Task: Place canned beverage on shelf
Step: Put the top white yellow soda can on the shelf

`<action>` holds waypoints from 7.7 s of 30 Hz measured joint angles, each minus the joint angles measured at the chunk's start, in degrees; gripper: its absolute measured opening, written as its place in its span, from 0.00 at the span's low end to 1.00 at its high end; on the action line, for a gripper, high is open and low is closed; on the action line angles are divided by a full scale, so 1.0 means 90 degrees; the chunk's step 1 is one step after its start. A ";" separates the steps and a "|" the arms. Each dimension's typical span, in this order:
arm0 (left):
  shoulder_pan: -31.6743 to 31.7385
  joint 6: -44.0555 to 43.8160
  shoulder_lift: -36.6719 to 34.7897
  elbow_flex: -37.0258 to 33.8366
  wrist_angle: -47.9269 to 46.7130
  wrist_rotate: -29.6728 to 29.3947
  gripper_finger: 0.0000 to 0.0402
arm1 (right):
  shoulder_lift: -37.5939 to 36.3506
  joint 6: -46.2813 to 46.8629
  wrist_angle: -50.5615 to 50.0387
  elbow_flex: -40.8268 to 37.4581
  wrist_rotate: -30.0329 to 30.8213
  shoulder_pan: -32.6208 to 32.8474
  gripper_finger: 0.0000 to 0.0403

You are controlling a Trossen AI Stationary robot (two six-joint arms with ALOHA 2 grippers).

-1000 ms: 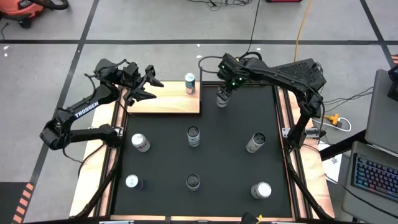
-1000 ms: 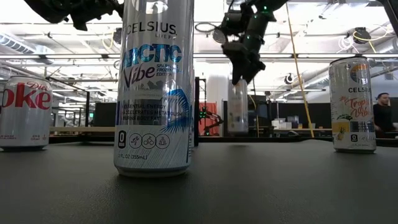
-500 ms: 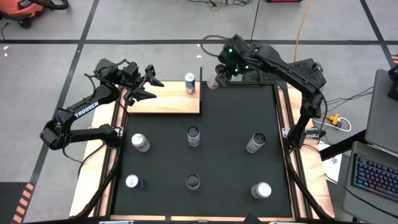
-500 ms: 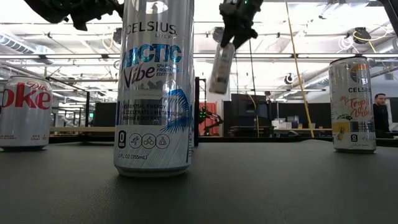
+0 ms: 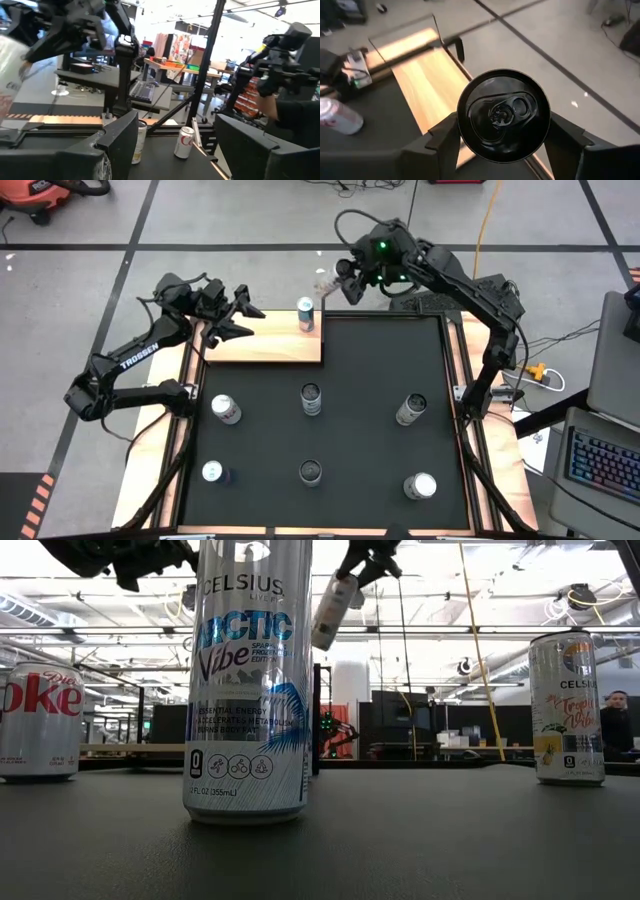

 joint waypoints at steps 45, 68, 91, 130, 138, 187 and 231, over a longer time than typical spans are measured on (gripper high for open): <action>0.0789 0.1802 0.0212 0.0000 -0.2188 -0.0818 0.65 | 0.1427 -0.0142 0.2344 0.0000 -0.1203 0.0501 0.50; 0.1072 0.3797 0.1341 0.0000 -0.2769 -0.1555 0.65 | 0.1783 -0.0176 0.2210 -0.0002 -0.1568 0.0539 0.50; 0.0895 0.4343 0.1341 0.0000 -0.2769 -0.1874 0.65 | 0.1780 -0.0146 0.2418 -0.0002 -0.1549 0.0552 0.50; 0.0352 0.4340 0.1341 0.0000 -0.2769 -0.2522 0.65 | 0.1788 -0.0141 0.2580 -0.0002 -0.1581 0.0602 0.50; 0.0278 0.4335 0.1342 0.0000 -0.2776 -0.2545 0.65 | 0.2010 -0.0143 0.2602 0.0000 -0.1630 0.0644 0.50; 0.0360 0.4120 0.1355 0.0007 -0.4283 -0.4917 0.65 | 0.2989 -0.0574 0.3343 -0.0007 -0.1640 0.0488 0.50; 0.0351 0.3332 0.1365 0.0002 -0.4486 -0.5669 0.65 | 0.3300 -0.0717 0.3644 -0.0002 -0.1546 0.0295 0.55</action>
